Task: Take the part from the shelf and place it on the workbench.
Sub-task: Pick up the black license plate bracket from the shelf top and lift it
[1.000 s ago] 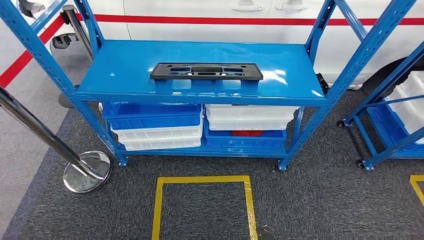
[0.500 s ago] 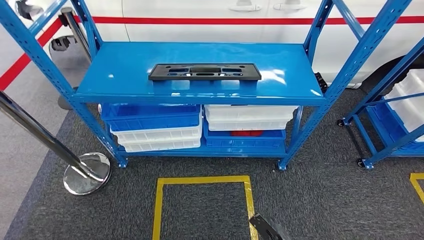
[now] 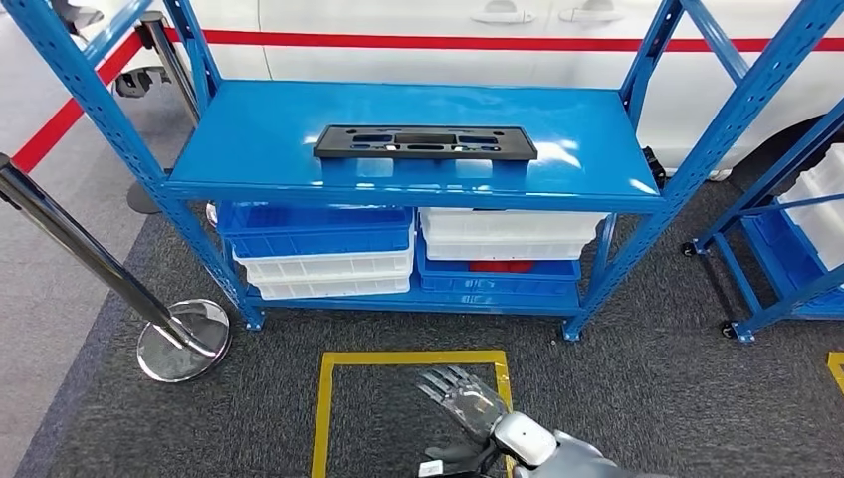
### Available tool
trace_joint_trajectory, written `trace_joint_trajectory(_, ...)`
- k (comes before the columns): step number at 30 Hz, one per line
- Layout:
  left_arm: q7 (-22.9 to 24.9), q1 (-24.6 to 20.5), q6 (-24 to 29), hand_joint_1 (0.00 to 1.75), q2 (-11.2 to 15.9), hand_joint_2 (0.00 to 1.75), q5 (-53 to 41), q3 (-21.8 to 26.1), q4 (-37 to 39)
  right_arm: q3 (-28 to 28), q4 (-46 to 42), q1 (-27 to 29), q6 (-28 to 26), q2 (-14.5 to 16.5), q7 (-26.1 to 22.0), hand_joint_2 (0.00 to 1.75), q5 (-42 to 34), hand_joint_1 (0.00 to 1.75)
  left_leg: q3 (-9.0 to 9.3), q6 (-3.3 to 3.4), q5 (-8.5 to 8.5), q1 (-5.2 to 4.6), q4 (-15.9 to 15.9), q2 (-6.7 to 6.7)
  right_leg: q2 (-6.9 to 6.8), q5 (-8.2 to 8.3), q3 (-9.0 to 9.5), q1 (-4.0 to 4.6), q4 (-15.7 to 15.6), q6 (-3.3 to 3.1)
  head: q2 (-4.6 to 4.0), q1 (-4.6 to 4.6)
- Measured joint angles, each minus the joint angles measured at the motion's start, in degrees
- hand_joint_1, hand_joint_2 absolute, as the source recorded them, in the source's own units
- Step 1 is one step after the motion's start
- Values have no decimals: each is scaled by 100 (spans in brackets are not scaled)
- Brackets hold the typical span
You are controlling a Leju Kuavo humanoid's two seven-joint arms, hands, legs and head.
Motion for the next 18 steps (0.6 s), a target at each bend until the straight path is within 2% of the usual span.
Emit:
trace_joint_trajectory(3,2,1,21,0,12,0,1,7,0,-393,-340,-22,73,0,1,0,717,0,-11,-96,-4,6,-5,3,-3,-4,20,-3,-107,-36,1,-1)
trace_joint_trajectory(4,2,1,27,0,16,0,1,8,0,-522,-431,-20,95,-2,-12,0,842,0,-35,-125,-62,7,64,7,-12,8,36,-21,-134,-62,1,-1)
trace_joint_trajectory(6,3,1,32,0,27,0,1,8,0,-758,-581,-15,127,-30,-34,0,1011,0,-248,-176,-349,21,543,21,-46,23,61,-44,-172,-109,1,-2)
trace_joint_trajectory(8,4,6,33,0,33,0,-1,9,0,-957,-699,6,145,-117,-55,0,1229,0,-618,-221,-681,36,1312,32,-75,18,60,-38,-170,-127,1,-3)
trace_joint_trajectory(9,6,11,34,0,34,0,-3,10,1,-1050,-762,23,146,-179,-68,0,1409,0,-747,-239,-736,43,1560,36,-86,15,62,-36,-168,-127,1,-3)
trace_joint_trajectory(10,8,14,35,0,34,0,-5,10,1,-1145,-830,37,148,-248,-85,0,1645,0,-778,-252,-673,52,1593,41,-93,11,66,-37,-164,-122,1,-3)
trace_joint_trajectory(11,9,12,35,0,34,0,-9,10,1,-1249,-909,48,158,-325,-108,0,1902,0,-695,-259,-503,62,1389,49,-97,3,74,-41,-155,-111,1,-3)
trace_joint_trajectory(12,10,6,35,0,34,0,-15,10,1,-1357,-1006,52,185,-406,-128,0,2127,0,-518,-260,-274,72,997,56,-99,-11,82,-46,-141,-93,1,-3)
trace_joint_trajectory(14,10,-14,31,0,33,0,-39,9,1,-1582,-1244,48,309,-588,-175,0,2475,0,-190,-221,5,67,277,55,-101,-43,87,-38,-100,-39,0,-2)
trace_joint_trajectory(15,13,-22,20,0,32,0,-50,9,2,-1692,-1376,45,392,-677,-191,0,2603,0,-112,-186,47,58,93,45,-105,-52,82,-29,-84,-8,0,-2)
trace_joint_trajectory(18,42,-40,-98,0,27,0,-53,10,4,-2020,-1795,50,647,-881,-205,0,2936,0,-108,-54,61,37,23,12,-116,-47,67,-30,-88,89,1,-1)
